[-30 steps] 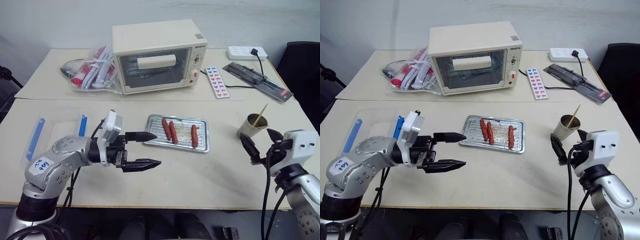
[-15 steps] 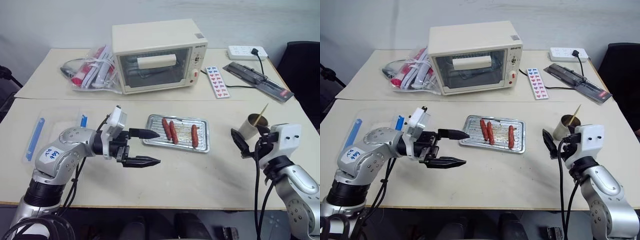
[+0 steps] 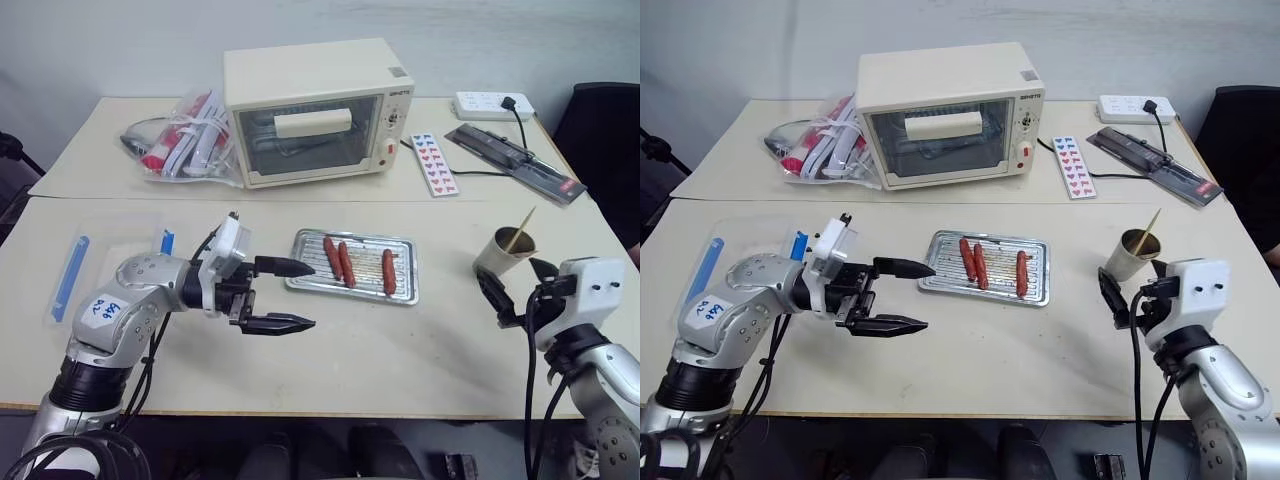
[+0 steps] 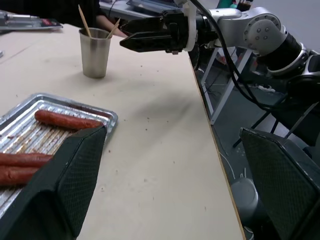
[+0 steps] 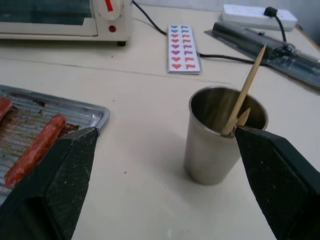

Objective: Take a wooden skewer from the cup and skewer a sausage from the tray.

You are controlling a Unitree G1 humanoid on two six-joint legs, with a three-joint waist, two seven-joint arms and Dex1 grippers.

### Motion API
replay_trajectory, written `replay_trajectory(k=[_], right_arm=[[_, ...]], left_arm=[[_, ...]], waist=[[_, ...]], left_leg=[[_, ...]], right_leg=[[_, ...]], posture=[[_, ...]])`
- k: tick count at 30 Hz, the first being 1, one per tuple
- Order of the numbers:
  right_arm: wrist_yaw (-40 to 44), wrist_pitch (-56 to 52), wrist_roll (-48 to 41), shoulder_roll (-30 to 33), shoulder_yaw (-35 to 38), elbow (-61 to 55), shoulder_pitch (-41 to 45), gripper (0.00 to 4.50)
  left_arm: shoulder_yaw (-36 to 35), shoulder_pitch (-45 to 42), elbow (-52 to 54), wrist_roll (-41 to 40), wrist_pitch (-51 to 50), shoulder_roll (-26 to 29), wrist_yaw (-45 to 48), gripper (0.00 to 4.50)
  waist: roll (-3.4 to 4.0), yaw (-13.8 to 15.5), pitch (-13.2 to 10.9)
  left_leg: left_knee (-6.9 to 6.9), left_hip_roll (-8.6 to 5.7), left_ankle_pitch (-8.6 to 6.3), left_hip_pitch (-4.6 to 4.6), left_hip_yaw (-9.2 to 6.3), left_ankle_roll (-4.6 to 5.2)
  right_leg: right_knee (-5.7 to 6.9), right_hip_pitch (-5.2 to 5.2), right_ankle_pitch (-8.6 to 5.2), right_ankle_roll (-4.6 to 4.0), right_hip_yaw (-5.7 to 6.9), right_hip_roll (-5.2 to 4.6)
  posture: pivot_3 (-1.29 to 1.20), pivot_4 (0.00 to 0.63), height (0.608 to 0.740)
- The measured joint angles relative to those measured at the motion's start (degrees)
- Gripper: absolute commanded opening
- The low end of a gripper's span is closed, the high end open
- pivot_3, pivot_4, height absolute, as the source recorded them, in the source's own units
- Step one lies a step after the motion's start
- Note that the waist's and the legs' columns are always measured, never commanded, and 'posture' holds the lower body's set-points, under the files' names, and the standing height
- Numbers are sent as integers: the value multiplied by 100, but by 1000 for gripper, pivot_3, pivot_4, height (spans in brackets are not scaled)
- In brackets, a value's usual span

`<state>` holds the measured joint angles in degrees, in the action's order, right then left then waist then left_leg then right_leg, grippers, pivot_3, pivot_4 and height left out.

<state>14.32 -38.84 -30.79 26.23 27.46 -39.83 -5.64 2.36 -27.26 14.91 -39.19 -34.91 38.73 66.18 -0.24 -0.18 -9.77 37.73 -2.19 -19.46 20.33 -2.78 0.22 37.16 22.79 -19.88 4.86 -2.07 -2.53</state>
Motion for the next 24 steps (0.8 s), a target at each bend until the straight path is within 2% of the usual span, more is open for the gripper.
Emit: replay_trajectory(k=[11, 24], right_arm=[[-1, 18, 16, -1, -39, 362, 284, 4500], [-92, 344, 389, -7, -343, 1141, 778, 4500]], left_arm=[[75, -364, 11, 0, -245, -88, -199, 4498], [75, -375, 12, 13, -253, -125, -248, 4498]], waist=[[-1, 2, 0], [-1, -1, -1]], left_leg=[[1, 0, 0, 0, -1, 0], [7, 0, 0, 0, 0, 0]], right_leg=[[3, 0, 0, 0, 1, 0], [8, 2, 0, 0, 0, 0]], posture=[[0, 150, 740], [0, 150, 740]])
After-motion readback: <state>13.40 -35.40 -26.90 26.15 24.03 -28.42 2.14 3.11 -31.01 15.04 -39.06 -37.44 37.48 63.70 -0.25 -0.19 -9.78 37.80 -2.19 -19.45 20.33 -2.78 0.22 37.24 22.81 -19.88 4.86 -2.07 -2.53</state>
